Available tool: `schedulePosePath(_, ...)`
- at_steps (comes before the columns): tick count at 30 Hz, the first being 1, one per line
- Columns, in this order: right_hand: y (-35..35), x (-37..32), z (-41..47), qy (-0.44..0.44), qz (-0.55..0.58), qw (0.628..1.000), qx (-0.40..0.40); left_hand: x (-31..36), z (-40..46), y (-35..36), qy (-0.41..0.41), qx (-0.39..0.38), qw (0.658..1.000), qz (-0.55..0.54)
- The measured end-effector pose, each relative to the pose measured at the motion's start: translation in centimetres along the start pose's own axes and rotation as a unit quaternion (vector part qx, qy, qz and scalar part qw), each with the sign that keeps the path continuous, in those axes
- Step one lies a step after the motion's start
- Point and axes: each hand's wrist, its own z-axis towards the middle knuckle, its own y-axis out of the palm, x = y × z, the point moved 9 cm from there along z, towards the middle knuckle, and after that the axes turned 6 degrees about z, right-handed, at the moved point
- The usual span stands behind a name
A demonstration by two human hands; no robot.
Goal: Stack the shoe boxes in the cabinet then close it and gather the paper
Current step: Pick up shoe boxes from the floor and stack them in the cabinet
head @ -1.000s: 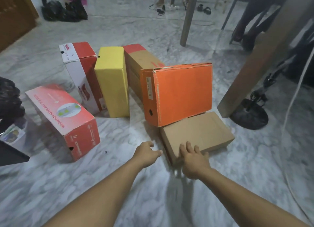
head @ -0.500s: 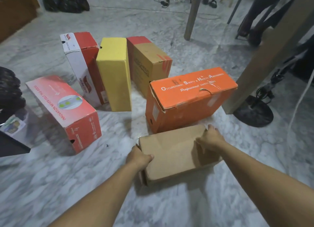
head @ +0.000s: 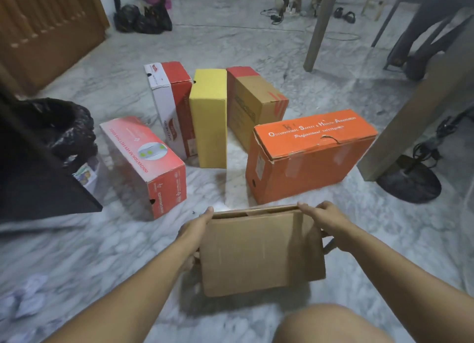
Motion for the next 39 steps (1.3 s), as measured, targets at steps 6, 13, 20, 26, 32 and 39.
schedulePosePath(6,1.9,-6.4,-5.7,-0.114,-0.021,0.992,-0.049,3.1,-5.0,-7.4,0.097,0.081,0.992,-0.027)
schedulePosePath(13,4.5,-13.2,-12.4,-0.228,-0.003,0.967,-0.117,5.7,-11.0,-15.5,0.197,0.094,0.973,-0.076)
schedulePosePath(20,7.0,-19.3,-18.2,-0.270,0.104,0.947,-0.140,6.9,-17.4,-22.8,0.252,0.138,0.942,-0.173)
schedulePosePath(26,9.6,-23.5,-23.6,-0.301,0.132,0.932,-0.152,5.6,-22.4,-29.7,0.276,0.246,0.899,-0.233)
schedulePosePath(32,13.0,-26.7,-29.3,-0.336,0.134,0.911,-0.201,5.2,-28.7,-35.9,0.323,0.294,0.860,-0.265)
schedulePosePath(39,18.1,-31.3,-36.7,-0.400,0.145,0.869,-0.252,5.5,-37.5,-44.0,0.375,0.340,0.823,-0.258)
